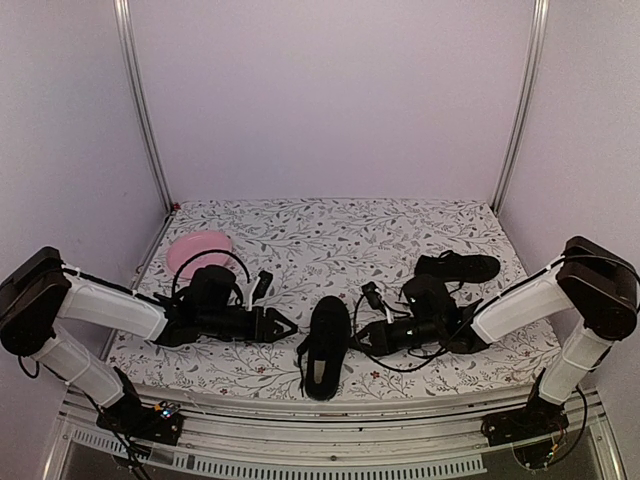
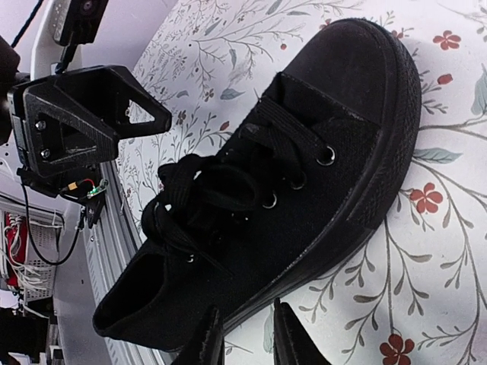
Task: Tie the shoes
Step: Adjust the half-tied shoelace on the shoe.
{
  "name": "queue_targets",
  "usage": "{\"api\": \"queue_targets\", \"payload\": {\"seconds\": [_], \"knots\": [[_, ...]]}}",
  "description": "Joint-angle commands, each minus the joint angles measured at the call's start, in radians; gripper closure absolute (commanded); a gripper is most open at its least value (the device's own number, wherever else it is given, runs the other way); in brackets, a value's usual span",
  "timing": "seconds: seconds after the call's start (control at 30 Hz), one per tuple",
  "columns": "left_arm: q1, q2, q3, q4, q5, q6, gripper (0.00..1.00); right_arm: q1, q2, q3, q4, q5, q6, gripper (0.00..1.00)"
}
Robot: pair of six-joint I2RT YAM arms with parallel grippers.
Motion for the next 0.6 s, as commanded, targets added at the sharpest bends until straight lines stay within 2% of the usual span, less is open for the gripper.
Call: {"api": "queue_targets", "payload": {"seconds": [0.0, 0.1, 0.2, 0.57], "knots": [[0.006, -0.002, -0.012, 0.031, 0.014, -0.005, 0.46, 0.007, -0.006, 0.074, -0.056, 0.016, -0.159, 0.7], [0.005, -0.005, -0.016, 0.031, 0.014, -0.009, 0.45, 0.035, 0.021, 0.137, -0.136, 0.064, -0.264, 0.64], [0.005, -0.009, -0.02, 0.031, 0.01, -0.013, 0.45, 0.063, 0.044, 0.177, -0.177, 0.105, -0.34, 0.63], [0.009, -0.018, -0.029, 0.026, 0.008, -0.016, 0.45, 0.074, 0.064, 0.172, -0.16, 0.088, -0.392, 0.63]]}}
